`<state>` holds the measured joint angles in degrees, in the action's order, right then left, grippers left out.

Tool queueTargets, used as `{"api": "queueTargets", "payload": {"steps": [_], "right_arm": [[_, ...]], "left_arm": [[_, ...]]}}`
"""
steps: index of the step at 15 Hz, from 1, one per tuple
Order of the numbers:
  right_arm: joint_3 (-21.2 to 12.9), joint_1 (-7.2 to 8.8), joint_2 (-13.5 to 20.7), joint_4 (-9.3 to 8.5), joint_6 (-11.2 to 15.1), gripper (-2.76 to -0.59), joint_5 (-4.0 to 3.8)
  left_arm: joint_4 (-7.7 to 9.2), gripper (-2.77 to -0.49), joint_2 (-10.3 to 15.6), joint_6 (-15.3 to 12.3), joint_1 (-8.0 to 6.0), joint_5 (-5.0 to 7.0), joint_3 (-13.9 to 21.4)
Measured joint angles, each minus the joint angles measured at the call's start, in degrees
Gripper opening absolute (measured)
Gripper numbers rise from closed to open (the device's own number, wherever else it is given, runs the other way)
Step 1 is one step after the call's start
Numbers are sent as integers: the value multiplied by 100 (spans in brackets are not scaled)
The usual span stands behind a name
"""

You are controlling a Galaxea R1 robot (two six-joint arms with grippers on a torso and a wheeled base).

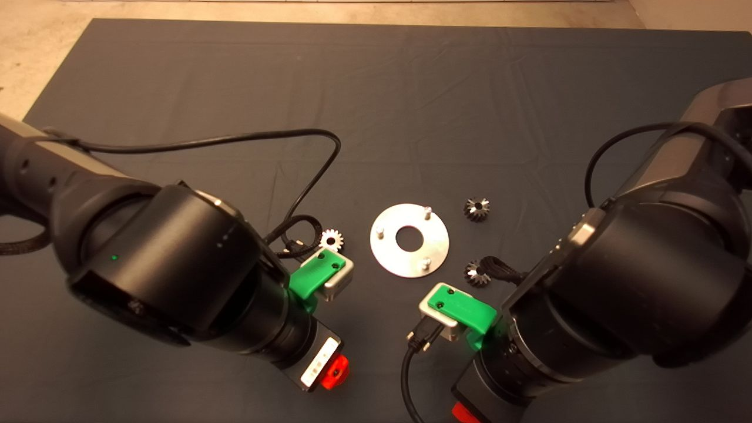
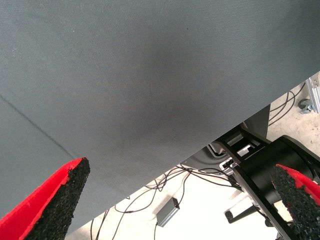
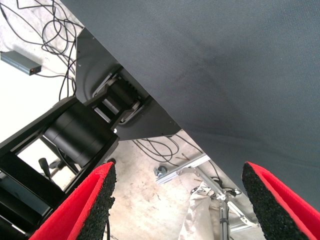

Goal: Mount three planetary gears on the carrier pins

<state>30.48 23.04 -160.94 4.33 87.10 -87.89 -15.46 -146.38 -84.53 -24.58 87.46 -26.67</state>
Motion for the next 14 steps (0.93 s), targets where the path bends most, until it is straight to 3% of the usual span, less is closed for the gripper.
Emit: {"api": "queueTargets", "payload": {"steps": [2, 5, 10, 14], "right_arm": [[0, 2, 30, 7, -37, -149, 0], [72, 16, 210, 125, -450, -149, 2], [484, 16, 774, 786, -1470, -149, -2], [815, 13, 1141, 1187, -2406, -149, 20]], "left_arm": [[0, -62, -1, -1, 0, 2, 2], [0, -62, -15, -1, 30, 0, 2], [0, -62, -15, 0, 30, 0, 2], [0, -62, -12, 0, 30, 2, 0]]}}
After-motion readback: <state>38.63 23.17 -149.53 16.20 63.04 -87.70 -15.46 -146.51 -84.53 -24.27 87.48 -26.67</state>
